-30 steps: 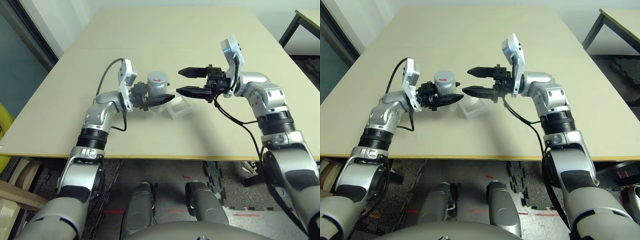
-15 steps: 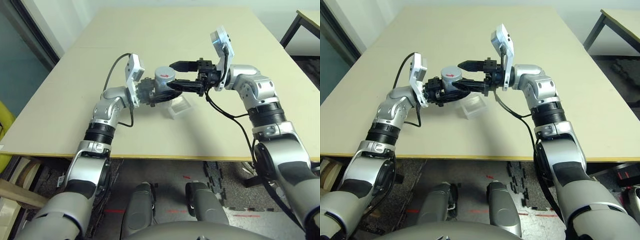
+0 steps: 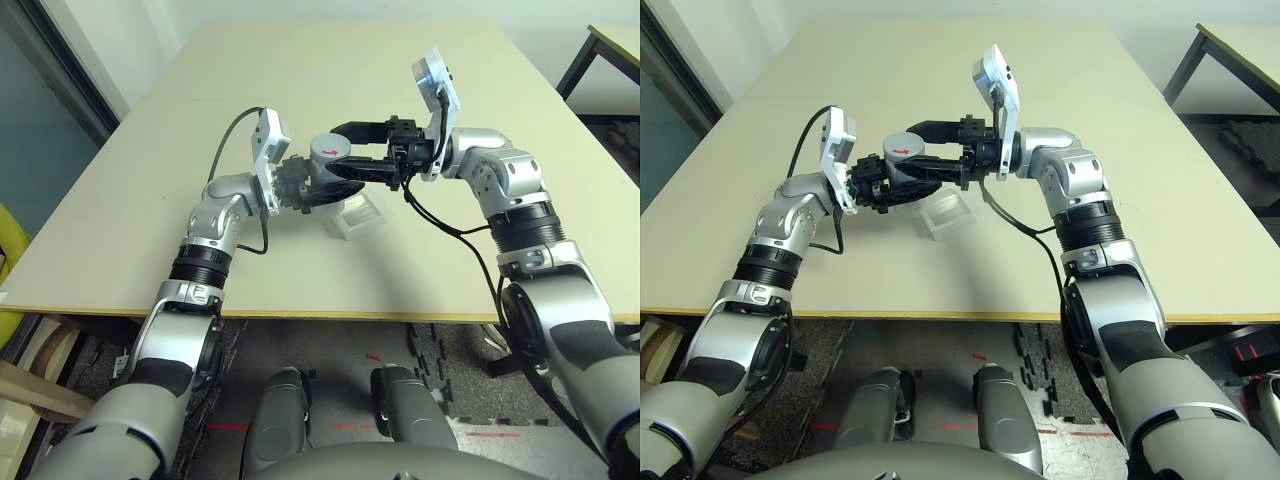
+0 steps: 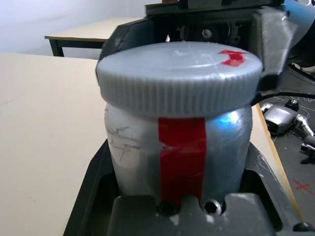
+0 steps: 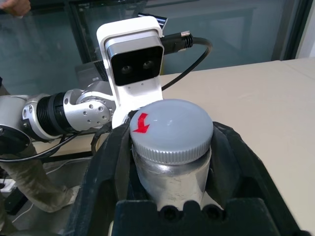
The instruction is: Pour the medicine from the bottle into the box.
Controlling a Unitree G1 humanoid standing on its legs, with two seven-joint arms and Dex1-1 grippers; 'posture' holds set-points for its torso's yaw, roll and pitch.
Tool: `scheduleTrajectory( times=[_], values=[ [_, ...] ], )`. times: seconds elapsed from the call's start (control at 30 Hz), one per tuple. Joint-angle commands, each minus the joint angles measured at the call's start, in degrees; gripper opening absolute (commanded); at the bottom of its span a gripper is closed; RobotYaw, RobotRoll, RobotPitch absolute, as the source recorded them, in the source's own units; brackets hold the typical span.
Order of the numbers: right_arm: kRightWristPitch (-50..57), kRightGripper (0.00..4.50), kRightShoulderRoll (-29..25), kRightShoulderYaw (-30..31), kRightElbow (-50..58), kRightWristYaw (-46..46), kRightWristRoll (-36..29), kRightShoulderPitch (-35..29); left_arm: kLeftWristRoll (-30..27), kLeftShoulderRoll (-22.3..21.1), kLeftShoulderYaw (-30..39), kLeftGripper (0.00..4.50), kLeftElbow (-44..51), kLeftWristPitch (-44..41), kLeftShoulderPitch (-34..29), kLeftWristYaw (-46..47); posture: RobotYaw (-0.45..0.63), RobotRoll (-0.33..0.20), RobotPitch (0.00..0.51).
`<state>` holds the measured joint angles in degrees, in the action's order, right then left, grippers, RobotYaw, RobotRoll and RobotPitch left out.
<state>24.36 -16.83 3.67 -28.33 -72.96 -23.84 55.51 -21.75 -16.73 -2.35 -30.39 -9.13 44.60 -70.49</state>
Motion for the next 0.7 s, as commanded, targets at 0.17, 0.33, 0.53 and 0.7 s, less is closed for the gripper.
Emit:
scheduleTrajectory(
  times=[0.17, 0.33, 0.53, 0.7],
  values=[
    [-1.42, 2.56, 0.05, 0.43, -0.6, -0.94, 0.65, 1.05, 0.07, -0.15, -0.56, 2.64, 0.29, -1.4, 0.51, -1.27, -0.16, 0.0, 0.057],
    [-3.34, 2.56, -0.13, 0.97, -1.86, -5.09, 0.45, 1.68, -0.75, -0.17, -0.51, 2.64, 1.0, -3.24, 0.51, -2.5, -0.16, 0.0, 0.059],
    [-3.03, 2.56, 1.11, -0.98, -4.63, -14.61, -3.89, 4.58, -2.31, 0.2, -0.1, 2.64, 2.6, -6.55, 0.28, -4.05, -0.17, 0.0, 0.064],
    [-2.61, 2.56, 1.9, -1.14, -5.74, -19.41, -6.0, 6.5, -3.62, 0.18, -0.18, 2.64, 5.07, -9.02, -0.93, -4.25, -0.17, 0.0, 0.064]
  ],
)
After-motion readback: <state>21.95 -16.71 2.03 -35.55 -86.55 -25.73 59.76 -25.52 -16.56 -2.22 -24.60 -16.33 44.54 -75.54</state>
